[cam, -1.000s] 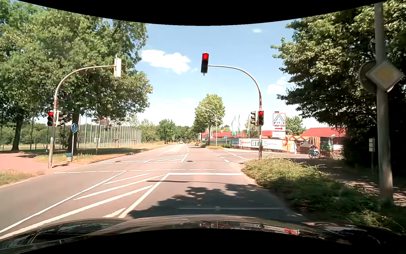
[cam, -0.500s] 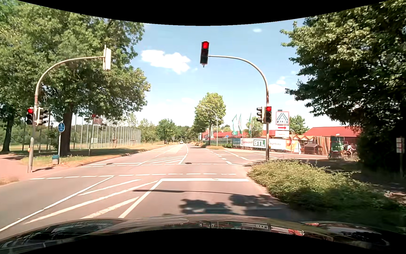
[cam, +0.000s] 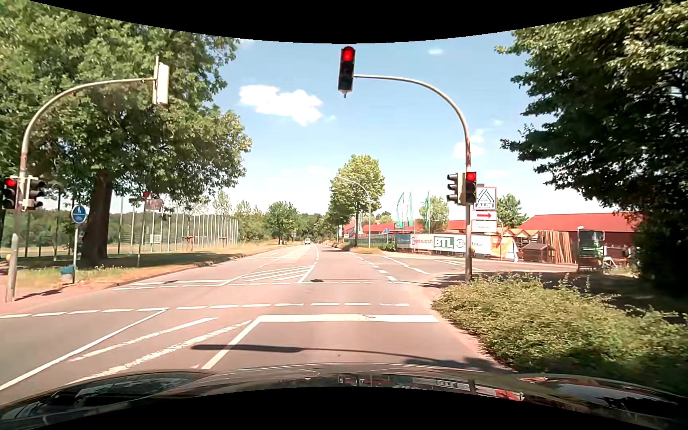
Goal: Follow the waypoints while adhering to traffic rules and regulations
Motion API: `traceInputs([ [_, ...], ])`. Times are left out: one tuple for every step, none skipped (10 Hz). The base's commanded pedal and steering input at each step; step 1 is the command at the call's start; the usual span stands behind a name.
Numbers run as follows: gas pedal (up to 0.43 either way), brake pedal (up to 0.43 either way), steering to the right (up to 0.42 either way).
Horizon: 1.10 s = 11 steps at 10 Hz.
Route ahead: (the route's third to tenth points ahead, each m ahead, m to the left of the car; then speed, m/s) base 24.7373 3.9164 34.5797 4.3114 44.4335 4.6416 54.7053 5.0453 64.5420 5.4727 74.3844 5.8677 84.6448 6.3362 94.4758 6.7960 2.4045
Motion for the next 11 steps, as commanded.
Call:
traceInputs([
  [0.0,0.195,-0.011],
  [0.0,0.195,-0.011],
  [0.0,0.201,-0.011],
  [0.0,0.201,-0.012],
  [0.0,0.201,-0.011],
  [0.0,0.207,-0.011],
  [0.0,0.207,-0.011],
  [0.0,0.213,-0.011],
  [0.0,0.213,-0.011],
  [0.0,0.213,-0.01],
  [0.0,0.213,-0.008],
])
